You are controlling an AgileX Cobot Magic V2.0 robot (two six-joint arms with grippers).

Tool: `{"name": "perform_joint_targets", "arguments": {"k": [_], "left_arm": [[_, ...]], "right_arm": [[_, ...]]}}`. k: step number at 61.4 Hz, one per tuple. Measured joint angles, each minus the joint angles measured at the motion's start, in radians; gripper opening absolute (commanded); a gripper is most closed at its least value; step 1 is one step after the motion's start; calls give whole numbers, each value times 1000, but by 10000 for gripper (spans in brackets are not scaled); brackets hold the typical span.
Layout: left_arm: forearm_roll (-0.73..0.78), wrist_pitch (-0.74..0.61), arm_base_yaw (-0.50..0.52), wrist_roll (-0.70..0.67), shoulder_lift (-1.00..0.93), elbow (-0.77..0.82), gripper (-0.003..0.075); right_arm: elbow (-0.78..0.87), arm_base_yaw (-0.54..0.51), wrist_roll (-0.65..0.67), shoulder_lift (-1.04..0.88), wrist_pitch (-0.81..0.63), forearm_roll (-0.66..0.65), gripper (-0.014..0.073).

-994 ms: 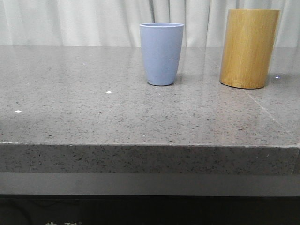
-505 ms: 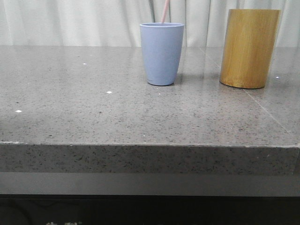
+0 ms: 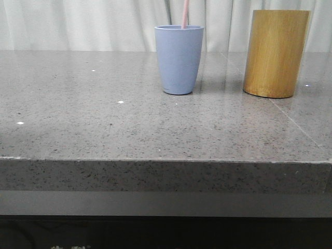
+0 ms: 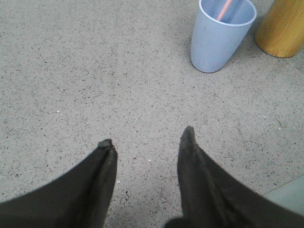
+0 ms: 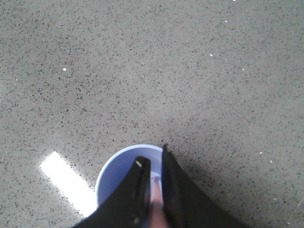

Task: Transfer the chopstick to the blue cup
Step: 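Lift the pink chopstick and lower it into the blue cup, then open the right gripper and withdraw it from the cup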

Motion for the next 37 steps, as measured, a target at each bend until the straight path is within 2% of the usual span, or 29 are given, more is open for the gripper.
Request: {"name": "perform_joint_targets", "arguments": {"k": [6, 10, 22, 37], "left_arm": [[0, 3, 0, 0, 0, 0, 316], [0, 3, 0, 0, 0, 0, 316], [-2, 5, 0, 0, 0, 0, 316], [-2, 5, 0, 0, 0, 0, 316]], "right_arm": [[0, 0, 0, 4, 0, 0, 304], [0, 0, 0, 4, -2, 0, 328], [0, 0, 0, -11, 16, 0, 331], [0, 0, 36, -147, 80, -50, 331]]}}
